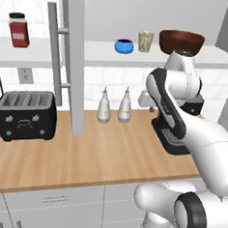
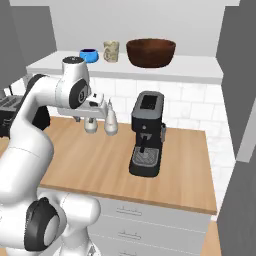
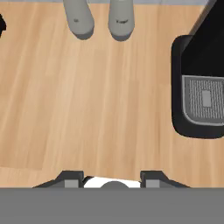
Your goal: Gather all objects into one cabinet and sort the glasses and bowls to opposite sides.
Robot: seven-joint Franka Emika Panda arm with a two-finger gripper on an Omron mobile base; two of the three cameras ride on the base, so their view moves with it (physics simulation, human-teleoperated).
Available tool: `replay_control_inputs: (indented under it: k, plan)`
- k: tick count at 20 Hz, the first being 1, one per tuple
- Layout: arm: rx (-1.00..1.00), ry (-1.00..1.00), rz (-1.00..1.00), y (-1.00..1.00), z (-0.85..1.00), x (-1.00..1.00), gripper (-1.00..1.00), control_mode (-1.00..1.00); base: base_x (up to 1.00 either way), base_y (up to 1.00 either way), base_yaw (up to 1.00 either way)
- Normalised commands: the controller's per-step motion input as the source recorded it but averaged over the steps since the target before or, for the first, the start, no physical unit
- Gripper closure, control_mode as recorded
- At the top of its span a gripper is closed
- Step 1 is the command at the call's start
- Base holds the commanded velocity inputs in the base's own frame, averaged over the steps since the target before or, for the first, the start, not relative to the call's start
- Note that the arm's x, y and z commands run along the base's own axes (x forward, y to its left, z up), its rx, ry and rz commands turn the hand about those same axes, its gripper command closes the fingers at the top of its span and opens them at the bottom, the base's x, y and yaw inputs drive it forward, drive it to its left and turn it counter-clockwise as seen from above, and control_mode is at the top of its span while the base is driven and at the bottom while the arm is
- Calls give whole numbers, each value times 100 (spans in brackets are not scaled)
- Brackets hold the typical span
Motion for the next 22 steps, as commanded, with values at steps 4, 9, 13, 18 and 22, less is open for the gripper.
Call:
replay_control_inputs:
  k: [4,9,13,18,22]
  plan:
    - [0,0,0,0,0,0,-100,100,-29,0,0]
    - [0,0,0,0,0,0,-100,100,-100,2,-1]
    - [0,0,0,0,0,0,-100,100,-34,57,63]
    - [0,0,0,0,0,0,-100,100,0,37,99]
    - [0,0,0,0,0,0,-100,100,0,35,100]
